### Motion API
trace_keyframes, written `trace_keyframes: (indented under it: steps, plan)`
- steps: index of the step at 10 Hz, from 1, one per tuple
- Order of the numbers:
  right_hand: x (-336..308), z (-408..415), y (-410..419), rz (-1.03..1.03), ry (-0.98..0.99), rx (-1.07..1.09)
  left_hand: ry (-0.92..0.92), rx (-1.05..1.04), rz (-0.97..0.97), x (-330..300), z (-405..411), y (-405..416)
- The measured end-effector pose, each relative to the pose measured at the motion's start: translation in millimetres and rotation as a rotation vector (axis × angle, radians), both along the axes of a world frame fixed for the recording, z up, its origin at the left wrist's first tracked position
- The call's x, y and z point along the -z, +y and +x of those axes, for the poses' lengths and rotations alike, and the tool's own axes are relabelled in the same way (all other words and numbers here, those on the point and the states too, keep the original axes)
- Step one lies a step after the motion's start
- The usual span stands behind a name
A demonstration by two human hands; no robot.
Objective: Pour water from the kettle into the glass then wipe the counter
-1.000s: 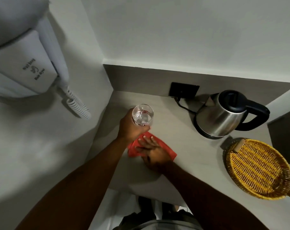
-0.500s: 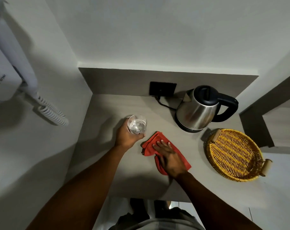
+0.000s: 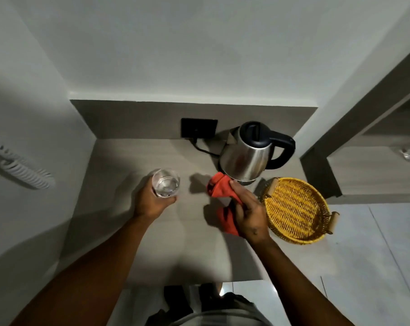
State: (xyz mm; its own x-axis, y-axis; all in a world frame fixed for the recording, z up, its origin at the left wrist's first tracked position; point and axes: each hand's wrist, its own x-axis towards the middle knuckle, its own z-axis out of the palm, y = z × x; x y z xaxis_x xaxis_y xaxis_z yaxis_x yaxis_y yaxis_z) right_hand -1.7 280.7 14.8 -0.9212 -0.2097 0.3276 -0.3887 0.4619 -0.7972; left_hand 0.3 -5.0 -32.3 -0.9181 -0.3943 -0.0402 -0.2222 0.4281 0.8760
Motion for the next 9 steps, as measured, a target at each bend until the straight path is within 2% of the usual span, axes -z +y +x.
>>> trace_keyframes:
  steps: [1,2,3,5,6,7,8,9]
  plan:
    - [-11.8,-4.3,52.0,0.027,0.102,0.170,-0.001,0.019,0.005,5.1,1.1,0.7]
    - [-5.5,-12.1,98.2,0.151,0.074,0.295,-0.013,0.024,0.025,9.8,2.1,-2.2]
    - [9.4,-25.8,129.5,0.259,-0.129,0.381,-0.046,0.028,0.043,12.4,-0.3,-1.0]
    - [56.2,-29.3,135.0,0.490,-0.343,0.350,-0.123,-0.007,0.085,20.0,0.7,-4.4]
    - [60.6,-33.6,131.5,0.571,-0.349,0.346,-0.118,-0.015,0.088,21.0,0.1,-5.3]
    - [52.2,-34.8,134.8,0.543,-0.406,0.318,-0.127,0.015,0.008,17.8,2.1,-3.6]
    - [33.9,-26.8,125.6,0.510,-0.345,0.366,-0.054,0.036,-0.070,14.2,7.8,5.2]
    - [23.3,-11.8,85.8,0.502,-0.113,0.235,-0.063,-0.103,-0.128,15.2,27.2,32.3]
